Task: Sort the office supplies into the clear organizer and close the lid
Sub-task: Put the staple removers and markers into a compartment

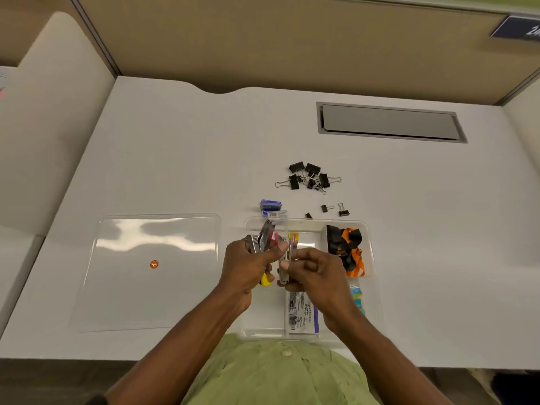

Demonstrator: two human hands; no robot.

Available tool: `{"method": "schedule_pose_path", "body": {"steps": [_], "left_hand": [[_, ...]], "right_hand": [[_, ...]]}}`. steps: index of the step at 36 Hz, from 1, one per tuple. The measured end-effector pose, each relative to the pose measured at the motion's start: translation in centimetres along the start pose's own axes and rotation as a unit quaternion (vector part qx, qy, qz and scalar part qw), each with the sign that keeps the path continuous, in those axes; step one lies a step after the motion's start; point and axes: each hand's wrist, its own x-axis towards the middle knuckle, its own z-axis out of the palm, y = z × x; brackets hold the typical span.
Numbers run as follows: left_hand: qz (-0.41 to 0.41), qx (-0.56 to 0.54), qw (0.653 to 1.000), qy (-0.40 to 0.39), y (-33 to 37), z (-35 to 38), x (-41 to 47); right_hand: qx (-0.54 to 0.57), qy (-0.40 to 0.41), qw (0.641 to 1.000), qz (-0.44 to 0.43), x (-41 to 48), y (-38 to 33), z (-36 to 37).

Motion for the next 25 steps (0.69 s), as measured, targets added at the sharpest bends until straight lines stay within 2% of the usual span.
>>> {"method": "schedule_pose_path", "body": {"steps": [2,5,7,9,12,18,25], "left_hand": [[-0.025,-0.005,1.0,-0.017,0.2,-0.1,0.2],[-0.059,-0.08,0.995,-0.027,0.3,0.0,0.3],[-0.082,-0.129,0.988,-0.035,0.2,0.1,0.3],[-0.1,-0.146,0.983,-0.038,-0.1,-0.1,0.3],[-0.111,-0.158,0.98,-0.057,-0.4,-0.2,0.0],[-0.119,-0.163,0.978,-0.06,-0.5,0.0,-0.3],[-0.126,-0.16,0.978,-0.038,-0.9,-0.5,-0.1]], "right_hand": [[-0.04,0.029,0.999,-0.013,0.1,0.3,-0.5],[-0.136,0.128,0.981,-0.046,0.9,1.0,-1.5],[-0.256,0.187,0.945,-0.079,1.7,1.2,-2.2],[-0.342,0.206,0.912,-0.095,2.5,1.3,-2.5],[-0.414,0.199,0.884,-0.081,4.0,2.1,-2.3],[-0.563,0.167,0.798,-0.138,5.6,4.2,-0.2],[-0.581,0.124,0.789,-0.157,4.7,4.3,0.5]]}}
